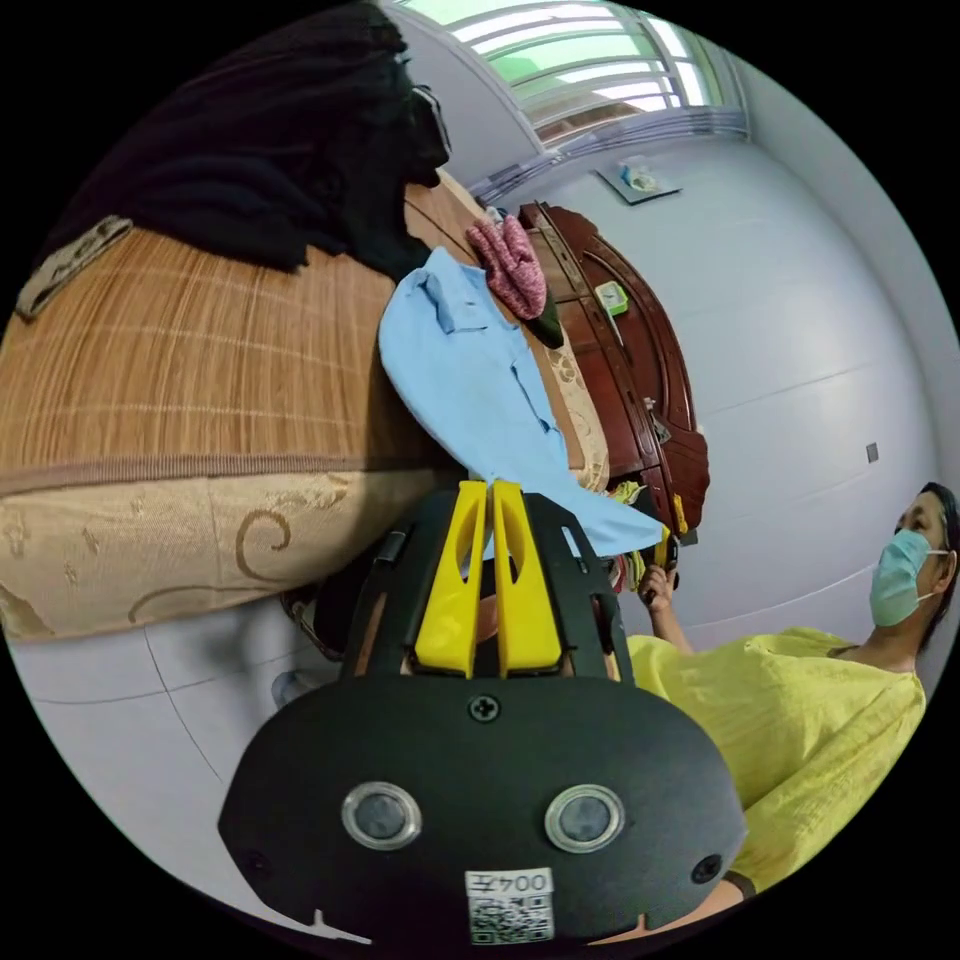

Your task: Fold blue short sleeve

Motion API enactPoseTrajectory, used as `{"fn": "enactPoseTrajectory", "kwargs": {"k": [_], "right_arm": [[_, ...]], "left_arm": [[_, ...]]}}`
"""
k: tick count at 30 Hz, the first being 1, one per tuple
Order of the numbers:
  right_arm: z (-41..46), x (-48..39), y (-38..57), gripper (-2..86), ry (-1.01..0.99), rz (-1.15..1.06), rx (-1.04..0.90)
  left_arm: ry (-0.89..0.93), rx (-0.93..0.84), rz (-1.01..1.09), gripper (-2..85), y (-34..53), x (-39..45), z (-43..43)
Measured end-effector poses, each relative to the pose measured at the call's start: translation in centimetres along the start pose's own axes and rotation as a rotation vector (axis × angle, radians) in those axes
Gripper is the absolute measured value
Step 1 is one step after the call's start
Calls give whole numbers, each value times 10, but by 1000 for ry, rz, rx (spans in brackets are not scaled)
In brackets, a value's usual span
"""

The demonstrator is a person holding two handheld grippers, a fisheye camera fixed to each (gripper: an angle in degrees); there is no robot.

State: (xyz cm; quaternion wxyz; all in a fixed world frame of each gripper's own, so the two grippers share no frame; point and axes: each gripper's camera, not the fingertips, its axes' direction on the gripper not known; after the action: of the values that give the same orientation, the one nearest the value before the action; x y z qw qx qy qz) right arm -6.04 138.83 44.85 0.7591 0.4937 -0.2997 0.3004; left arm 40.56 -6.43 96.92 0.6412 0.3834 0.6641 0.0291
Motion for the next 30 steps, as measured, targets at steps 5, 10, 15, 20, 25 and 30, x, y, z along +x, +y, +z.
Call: {"fn": "enactPoseTrajectory", "kwargs": {"k": [5, 10, 15, 20, 25, 30], "right_arm": [[3, -55, -15, -8, 128, -90, -47], [-5, -74, -6, -8, 160, -56, -34], [-4, -76, -5, -8, 172, 21, -8], [19, -80, -43, -8, 131, 76, 68], [61, -73, -119, -8, 128, 124, 111], [119, -52, -213, -8, 218, 169, 112]], "left_arm": [[8, -16, 51, 11, -11, 19, -18], [25, -59, 42, 11, -2, 24, -30], [89, -64, -35, 11, 1, 20, -36], [114, -47, -84, 9, -33, 33, -32], [142, 14, -108, 9, -121, 56, -20], [54, -49, -81, 9, -225, 77, 16]]}}
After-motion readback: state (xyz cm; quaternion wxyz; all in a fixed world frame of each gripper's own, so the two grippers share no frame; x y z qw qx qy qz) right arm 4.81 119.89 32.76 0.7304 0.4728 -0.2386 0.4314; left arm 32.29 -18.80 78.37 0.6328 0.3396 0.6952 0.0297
